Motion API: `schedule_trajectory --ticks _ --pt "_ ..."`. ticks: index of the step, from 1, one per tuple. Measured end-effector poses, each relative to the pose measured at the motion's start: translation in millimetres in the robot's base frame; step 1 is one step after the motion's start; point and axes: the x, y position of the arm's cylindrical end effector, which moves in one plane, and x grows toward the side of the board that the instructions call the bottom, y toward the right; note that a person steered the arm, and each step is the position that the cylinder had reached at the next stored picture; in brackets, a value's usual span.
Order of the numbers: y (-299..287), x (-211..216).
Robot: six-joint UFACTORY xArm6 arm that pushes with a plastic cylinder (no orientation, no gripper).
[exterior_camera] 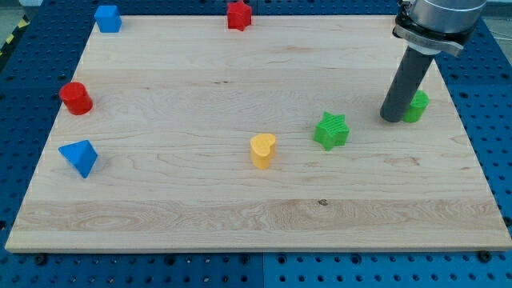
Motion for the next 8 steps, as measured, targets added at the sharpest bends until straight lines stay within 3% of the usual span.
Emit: schedule_trajectory --ticks 4,8 --pt "0.3 -24.9" --pt "2.0 2.7"
